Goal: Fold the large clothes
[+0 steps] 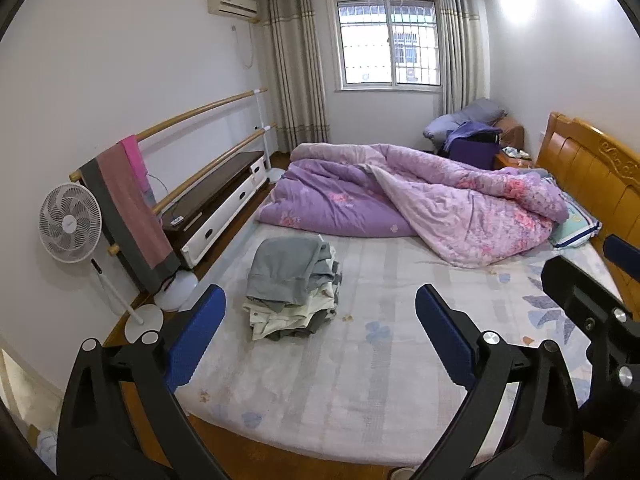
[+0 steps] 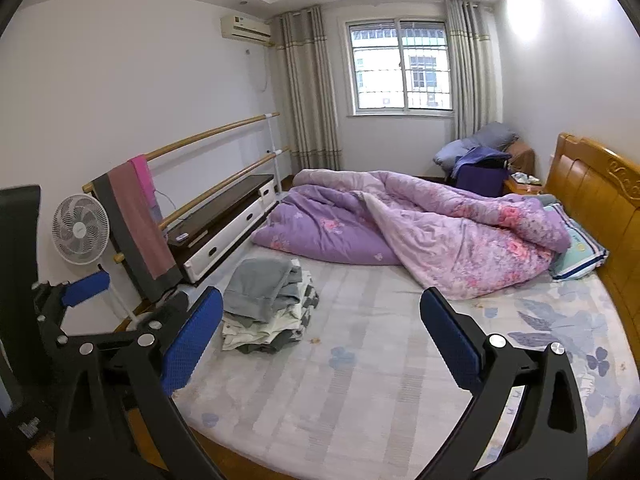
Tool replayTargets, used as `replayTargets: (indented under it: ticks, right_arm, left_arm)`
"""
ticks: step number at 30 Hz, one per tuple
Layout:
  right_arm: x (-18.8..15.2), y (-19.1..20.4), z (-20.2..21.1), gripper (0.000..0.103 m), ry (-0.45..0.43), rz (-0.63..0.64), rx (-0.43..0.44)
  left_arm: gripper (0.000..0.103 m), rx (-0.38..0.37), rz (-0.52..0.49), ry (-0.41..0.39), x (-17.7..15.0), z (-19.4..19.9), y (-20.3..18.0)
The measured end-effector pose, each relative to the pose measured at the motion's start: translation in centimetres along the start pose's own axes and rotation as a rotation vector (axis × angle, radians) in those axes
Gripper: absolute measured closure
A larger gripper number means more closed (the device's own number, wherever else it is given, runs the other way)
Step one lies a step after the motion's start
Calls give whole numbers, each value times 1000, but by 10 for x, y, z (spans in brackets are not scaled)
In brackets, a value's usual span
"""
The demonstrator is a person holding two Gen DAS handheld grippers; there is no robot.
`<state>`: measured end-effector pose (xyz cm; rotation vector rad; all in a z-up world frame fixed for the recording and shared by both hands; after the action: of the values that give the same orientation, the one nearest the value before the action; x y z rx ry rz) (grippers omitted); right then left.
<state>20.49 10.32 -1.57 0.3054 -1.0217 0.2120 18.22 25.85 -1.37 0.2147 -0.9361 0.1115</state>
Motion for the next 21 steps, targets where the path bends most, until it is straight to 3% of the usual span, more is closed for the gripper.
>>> replayTargets:
  ticks: [10, 21]
  right_arm:
    - [-8, -24, 15, 8, 7, -18, -53]
    - [-10, -33, 20, 8, 18, -33, -65]
  left_arm:
    - [6, -68, -4, -13, 3, 14, -9]
    - [6, -83, -17, -18, 3, 19, -22]
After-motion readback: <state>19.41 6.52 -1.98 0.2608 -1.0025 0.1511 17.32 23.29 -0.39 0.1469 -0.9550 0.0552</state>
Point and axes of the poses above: each gripper's, at about its wrist camera, not at the fingertips, and z roughly against the way its jaws point, y to its left, x to its top, the point moved 1 cm from there along -z, roughly the way its jaws point, and after that the axes turned 2 degrees about y, right-handed, at the moved point
